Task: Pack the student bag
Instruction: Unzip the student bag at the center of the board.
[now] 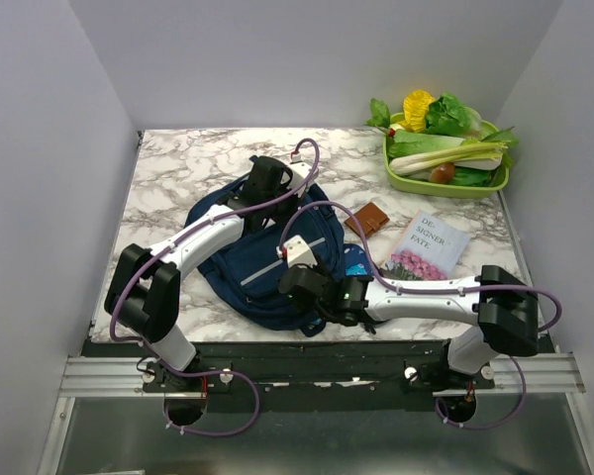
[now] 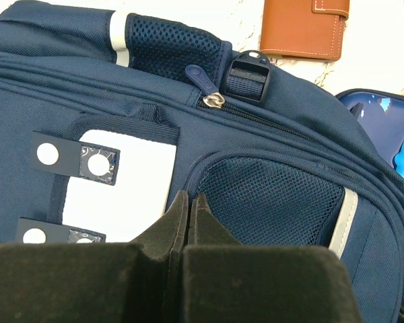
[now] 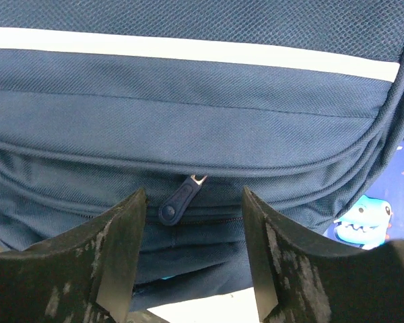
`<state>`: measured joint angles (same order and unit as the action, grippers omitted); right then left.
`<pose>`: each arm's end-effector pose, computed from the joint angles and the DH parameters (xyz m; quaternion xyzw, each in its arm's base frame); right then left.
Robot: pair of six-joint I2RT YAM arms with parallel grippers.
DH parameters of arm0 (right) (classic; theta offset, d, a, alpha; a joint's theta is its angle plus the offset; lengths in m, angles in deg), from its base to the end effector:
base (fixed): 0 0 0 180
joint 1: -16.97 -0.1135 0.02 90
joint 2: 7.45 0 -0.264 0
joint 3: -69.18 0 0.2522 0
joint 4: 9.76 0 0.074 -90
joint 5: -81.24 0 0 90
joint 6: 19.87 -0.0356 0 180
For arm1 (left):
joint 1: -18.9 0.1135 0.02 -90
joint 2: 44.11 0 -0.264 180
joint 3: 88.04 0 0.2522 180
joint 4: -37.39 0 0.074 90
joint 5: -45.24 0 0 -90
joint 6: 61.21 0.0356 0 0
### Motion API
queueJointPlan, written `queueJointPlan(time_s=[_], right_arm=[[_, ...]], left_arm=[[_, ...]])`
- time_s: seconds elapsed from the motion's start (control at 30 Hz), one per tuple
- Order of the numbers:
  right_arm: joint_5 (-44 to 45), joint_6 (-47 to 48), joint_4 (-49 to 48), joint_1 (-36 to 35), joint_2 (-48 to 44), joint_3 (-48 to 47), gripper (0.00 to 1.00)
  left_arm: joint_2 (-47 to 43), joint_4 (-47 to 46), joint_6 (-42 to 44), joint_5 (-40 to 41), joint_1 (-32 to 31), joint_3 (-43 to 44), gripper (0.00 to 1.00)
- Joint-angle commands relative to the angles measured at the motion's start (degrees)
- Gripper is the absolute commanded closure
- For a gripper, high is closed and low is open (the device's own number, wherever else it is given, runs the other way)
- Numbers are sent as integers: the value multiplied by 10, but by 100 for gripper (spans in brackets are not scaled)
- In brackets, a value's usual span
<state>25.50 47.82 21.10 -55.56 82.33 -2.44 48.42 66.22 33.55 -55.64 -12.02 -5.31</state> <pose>0.1171 0.3054 0.2208 -0.2865 0.8543 0.0596 0.4295 0.3099 -0.1935 0.2663 0.3140 0.8414 -0.1809 0.4009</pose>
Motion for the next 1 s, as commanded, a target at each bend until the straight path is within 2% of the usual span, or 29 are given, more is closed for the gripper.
queueJointPlan(time_s=[0.0, 0.07, 0.17, 0.2, 0.27, 0.3, 0.4, 0.53, 0.7, 0.97], right_arm=[[37, -46, 31, 13, 28, -26, 36], [34, -60, 38, 13, 36, -30, 41], [22, -79, 49, 13, 30, -24, 56], [17, -81, 49, 13, 28, -23, 68], [7, -87, 56, 13, 22, -21, 82], [5, -88, 64, 13, 22, -22, 98], [3, -102, 92, 10, 22, -38, 99], [-3, -89, 79, -5, 19, -42, 99], [-34, -36, 8, -30, 17, -31, 99], [-81, 6, -47, -53, 39, -42, 99]], left_arm=[[0, -58, -9, 30, 2, 20, 100], [0, -59, -11, 30, 2, 20, 100], [4, -64, -9, 32, 2, 24, 100], [5, -66, -9, 33, 2, 26, 100], [12, -71, -11, 38, 2, 32, 100], [13, -75, -11, 38, 2, 34, 100], [21, -83, -19, 41, 2, 42, 100], [28, -95, -26, 47, 2, 47, 100], [34, -106, -39, 56, 2, 55, 100], [46, -120, -68, 75, 2, 67, 100]])
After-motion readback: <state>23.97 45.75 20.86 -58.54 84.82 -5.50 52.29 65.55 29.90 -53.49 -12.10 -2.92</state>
